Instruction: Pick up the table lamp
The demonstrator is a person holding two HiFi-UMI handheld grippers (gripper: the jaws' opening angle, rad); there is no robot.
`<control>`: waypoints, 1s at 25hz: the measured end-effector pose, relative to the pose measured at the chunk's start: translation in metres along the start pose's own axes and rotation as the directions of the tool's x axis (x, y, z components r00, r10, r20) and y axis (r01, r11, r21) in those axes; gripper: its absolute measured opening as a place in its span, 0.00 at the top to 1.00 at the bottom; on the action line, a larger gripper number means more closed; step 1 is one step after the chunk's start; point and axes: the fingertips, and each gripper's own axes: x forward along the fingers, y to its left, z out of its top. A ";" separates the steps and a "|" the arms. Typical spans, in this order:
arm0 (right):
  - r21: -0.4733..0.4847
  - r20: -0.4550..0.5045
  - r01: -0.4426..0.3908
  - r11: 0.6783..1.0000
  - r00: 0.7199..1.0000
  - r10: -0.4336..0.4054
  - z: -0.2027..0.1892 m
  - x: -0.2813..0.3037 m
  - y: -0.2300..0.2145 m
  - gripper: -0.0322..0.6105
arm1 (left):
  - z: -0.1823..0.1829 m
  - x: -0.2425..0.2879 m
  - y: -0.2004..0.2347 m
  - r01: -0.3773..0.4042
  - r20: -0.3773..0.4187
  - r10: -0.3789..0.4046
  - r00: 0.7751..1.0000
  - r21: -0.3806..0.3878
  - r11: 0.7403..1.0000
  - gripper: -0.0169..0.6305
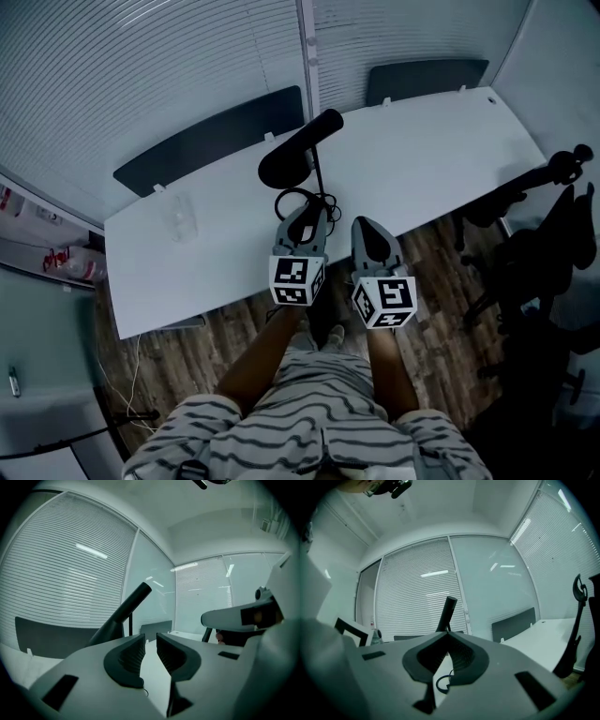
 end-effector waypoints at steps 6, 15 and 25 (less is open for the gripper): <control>-0.005 -0.005 0.016 1.000 1.000 -0.016 -0.001 0.016 -0.004 0.93 | -0.013 0.029 0.017 0.020 -0.017 -0.021 1.000 -0.037 0.999 0.82; -0.026 -0.007 0.041 0.999 0.999 -0.041 0.001 0.030 -0.011 0.93 | -0.023 0.068 0.038 -0.004 -0.020 0.003 1.000 -0.037 0.999 0.79; -0.048 -0.023 0.067 0.997 0.997 -0.068 0.003 0.039 -0.018 0.93 | -0.030 0.110 0.054 -0.080 -0.064 0.075 0.995 -0.073 0.994 0.79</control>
